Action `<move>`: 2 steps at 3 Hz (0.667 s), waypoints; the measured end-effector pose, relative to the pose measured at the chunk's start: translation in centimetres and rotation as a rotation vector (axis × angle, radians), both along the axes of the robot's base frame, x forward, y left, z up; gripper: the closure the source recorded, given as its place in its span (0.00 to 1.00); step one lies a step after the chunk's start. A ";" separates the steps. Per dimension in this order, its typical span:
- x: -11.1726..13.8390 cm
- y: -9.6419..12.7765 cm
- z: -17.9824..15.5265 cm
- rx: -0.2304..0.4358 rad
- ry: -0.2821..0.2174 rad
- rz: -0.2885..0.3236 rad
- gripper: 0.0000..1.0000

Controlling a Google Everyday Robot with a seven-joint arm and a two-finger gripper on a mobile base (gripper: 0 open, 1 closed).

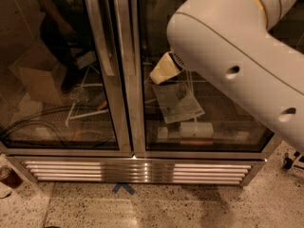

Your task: Place 7up can into top drawer

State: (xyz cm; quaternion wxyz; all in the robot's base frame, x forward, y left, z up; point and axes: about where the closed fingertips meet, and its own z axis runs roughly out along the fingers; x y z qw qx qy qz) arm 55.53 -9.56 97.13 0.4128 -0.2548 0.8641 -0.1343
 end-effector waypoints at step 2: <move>0.4 -1.3 -0.1 -0.298 -0.018 0.140 0.00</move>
Offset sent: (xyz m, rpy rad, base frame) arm 0.0045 -0.0126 -0.0029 -0.2019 -0.0176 0.0783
